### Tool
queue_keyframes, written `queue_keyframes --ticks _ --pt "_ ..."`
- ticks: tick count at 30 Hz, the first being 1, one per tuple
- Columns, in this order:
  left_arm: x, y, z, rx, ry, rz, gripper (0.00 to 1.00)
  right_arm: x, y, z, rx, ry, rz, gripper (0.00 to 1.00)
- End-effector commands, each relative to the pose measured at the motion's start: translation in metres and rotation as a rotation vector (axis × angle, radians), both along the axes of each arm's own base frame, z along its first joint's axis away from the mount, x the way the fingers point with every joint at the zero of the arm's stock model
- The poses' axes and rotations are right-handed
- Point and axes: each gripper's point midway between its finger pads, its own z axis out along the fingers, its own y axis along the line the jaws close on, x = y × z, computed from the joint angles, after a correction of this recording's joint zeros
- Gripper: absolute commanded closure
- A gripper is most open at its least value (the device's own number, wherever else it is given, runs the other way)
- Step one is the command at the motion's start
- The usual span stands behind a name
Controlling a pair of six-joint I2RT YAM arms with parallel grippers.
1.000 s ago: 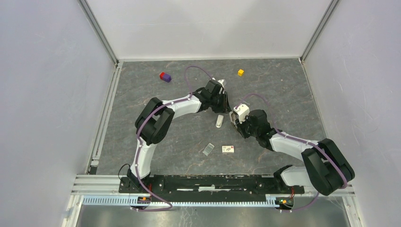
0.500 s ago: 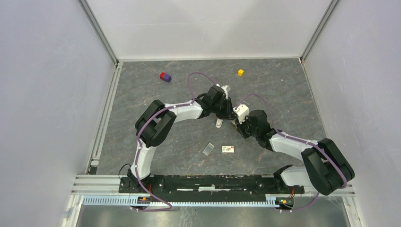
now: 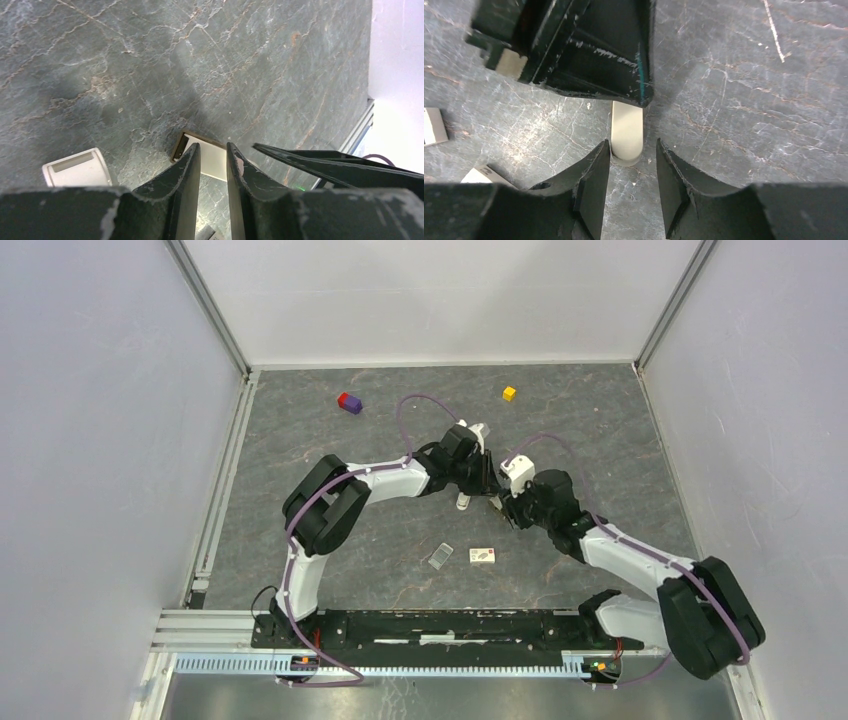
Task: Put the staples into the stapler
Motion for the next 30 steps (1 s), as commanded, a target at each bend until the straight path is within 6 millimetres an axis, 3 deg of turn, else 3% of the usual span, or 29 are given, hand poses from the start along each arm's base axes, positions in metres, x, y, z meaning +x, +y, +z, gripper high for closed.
queue_keyframes --ticks 1,7,11,20,30 --pt "-0.003 0.0 0.019 0.021 -0.058 -0.03 0.67 0.009 0.006 0.035 0.093 -0.056 -0.028 0.55" --pt "-0.003 0.009 0.018 0.077 -0.096 -0.035 0.67 0.023 -0.006 0.045 0.116 -0.085 -0.123 0.64" --pt "-0.005 0.012 0.012 0.104 -0.099 -0.041 0.67 0.025 -0.002 0.04 0.128 -0.061 -0.101 0.66" --pt "-0.005 0.012 0.012 0.109 -0.107 -0.046 0.67 0.005 0.004 0.024 0.186 0.036 -0.097 0.63" --pt "-0.008 0.008 0.009 0.111 -0.104 -0.058 0.67 -0.004 -0.009 -0.005 0.125 0.102 -0.149 0.72"
